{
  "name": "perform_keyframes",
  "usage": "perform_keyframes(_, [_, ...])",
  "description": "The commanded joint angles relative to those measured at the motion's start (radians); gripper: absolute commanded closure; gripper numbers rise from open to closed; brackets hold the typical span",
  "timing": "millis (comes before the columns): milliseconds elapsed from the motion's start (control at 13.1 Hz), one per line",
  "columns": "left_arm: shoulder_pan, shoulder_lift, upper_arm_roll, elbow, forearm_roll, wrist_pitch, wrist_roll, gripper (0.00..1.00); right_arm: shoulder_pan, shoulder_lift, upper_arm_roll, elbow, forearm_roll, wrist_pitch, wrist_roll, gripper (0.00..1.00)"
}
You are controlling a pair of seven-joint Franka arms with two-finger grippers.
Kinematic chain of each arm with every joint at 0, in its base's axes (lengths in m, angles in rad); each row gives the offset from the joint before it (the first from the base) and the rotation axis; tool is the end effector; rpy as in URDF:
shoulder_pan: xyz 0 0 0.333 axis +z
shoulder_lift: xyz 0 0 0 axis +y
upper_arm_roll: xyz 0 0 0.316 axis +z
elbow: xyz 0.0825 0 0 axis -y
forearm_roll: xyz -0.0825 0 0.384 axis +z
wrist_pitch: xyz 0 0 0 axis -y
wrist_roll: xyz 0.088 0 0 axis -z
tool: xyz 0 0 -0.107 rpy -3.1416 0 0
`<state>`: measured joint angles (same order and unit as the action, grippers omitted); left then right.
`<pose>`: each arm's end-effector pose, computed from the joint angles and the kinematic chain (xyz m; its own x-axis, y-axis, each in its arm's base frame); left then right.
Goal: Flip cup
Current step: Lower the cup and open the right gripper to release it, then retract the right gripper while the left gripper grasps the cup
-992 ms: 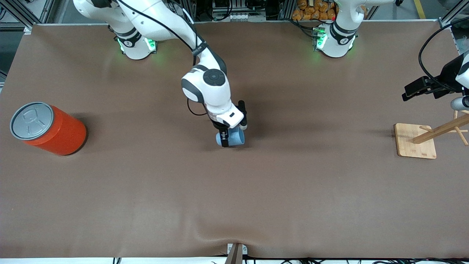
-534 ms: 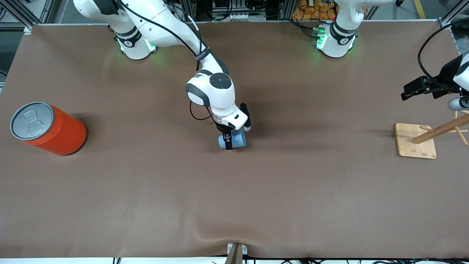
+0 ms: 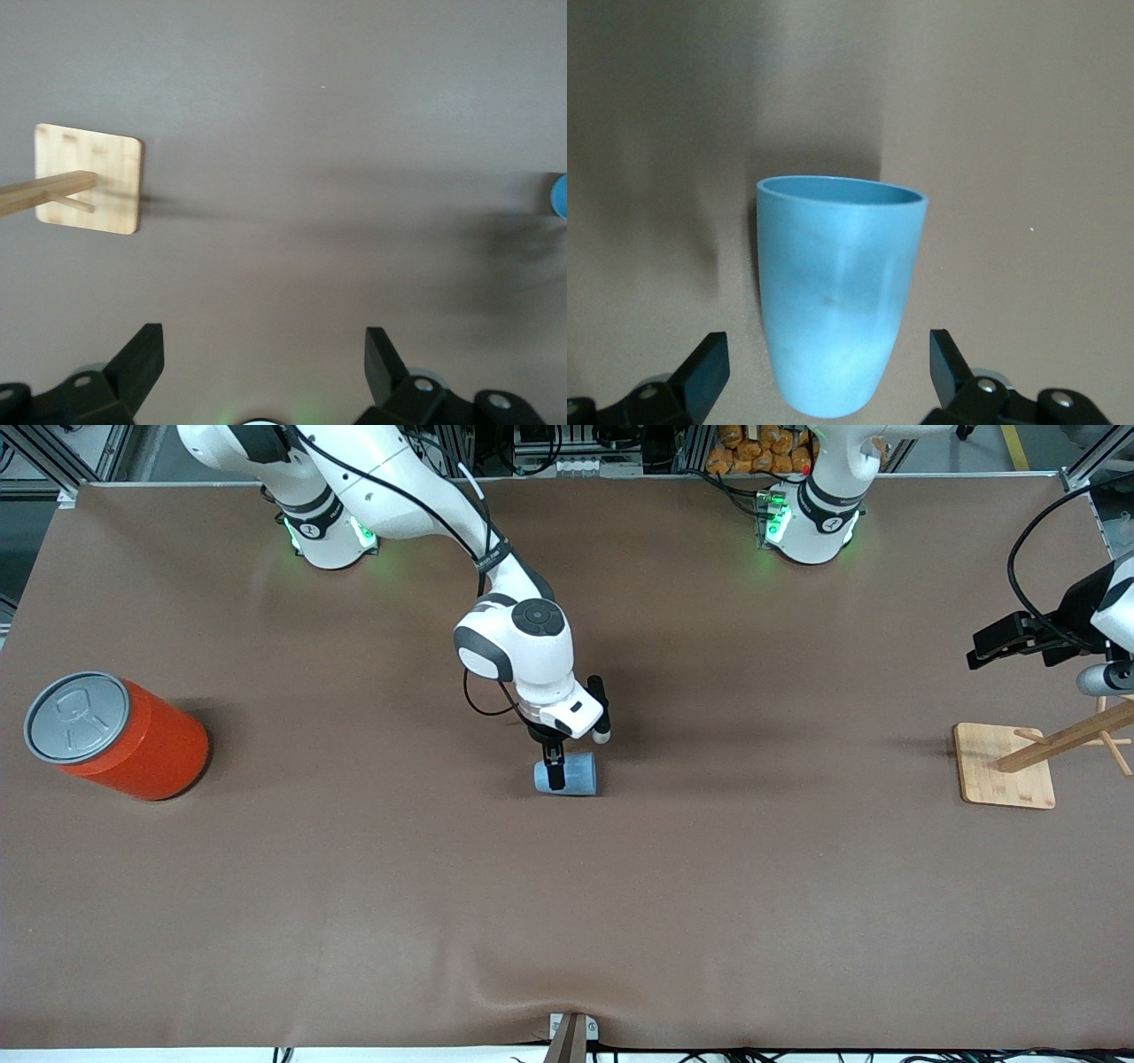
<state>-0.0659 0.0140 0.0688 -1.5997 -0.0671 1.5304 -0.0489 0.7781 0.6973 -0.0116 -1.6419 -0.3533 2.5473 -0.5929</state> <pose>0.5529 -0.0061 0.6001 0.9951 0.0490 -0.0862 0.0545 -0.9966 0.0619 0.5056 0.4946 0.2276 -0.0648 0.9979 -0.0038 0.9500 0.0628 0.3058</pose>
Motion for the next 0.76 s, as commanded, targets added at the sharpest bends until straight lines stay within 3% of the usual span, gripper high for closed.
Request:
perform_keyframes(0, [0.043,0.05,-0.001,0.009,-0.103,-0.012,0.017,0.0,0.013,-0.076,-0.008,0.002,-0.016,-0.111,0.091,0.0])
perform_keyframes(458, [0.048,0.153,-0.001,0.006,-0.314,-0.012,0.017,0.0,0.0,-0.234,-0.013,0.048,-0.015,-0.476,0.278,0.0])
perform_keyframes(687, [0.034,0.211,-0.009,-0.009,-0.44,0.0,0.029,0.0,-0.052,-0.257,-0.014,0.176,-0.016,-0.718,0.343,0.0])
